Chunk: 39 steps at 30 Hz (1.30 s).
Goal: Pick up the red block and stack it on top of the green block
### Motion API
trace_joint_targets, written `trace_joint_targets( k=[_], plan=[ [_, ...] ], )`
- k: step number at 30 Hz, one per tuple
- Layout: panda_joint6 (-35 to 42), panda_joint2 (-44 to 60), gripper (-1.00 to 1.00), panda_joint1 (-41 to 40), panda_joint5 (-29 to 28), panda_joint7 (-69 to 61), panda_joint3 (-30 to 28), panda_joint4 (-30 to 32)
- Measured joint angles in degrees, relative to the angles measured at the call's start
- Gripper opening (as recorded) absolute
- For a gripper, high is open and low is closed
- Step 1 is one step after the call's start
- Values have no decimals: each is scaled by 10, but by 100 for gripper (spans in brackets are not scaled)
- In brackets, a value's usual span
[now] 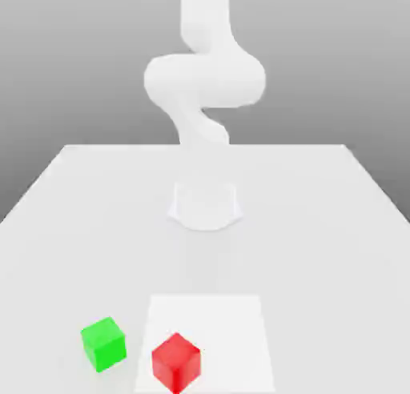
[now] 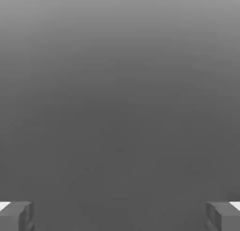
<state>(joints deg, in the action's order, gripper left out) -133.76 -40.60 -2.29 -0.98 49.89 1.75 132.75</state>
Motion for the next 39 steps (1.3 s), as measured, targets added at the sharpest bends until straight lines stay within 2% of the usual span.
trace_joint_targets(
  k=[13, 19, 25, 29, 30, 36, 39],
  plan=[
    [-103, 275, 0, -90, -58, 217, 61, 50],
    [-150, 398, 0, -106, -66, 302, 60, 74],
    [-204, 516, 0, -109, -34, 354, 59, 95],
    [-268, 599, 0, -99, -50, 375, 44, 86],
    [-283, 617, -100, -94, -55, 379, 39, 84],
    [-291, 626, -100, -93, -58, 381, 36, 82],
    [-261, 589, -100, -97, -44, 371, 43, 88]
  ],
)
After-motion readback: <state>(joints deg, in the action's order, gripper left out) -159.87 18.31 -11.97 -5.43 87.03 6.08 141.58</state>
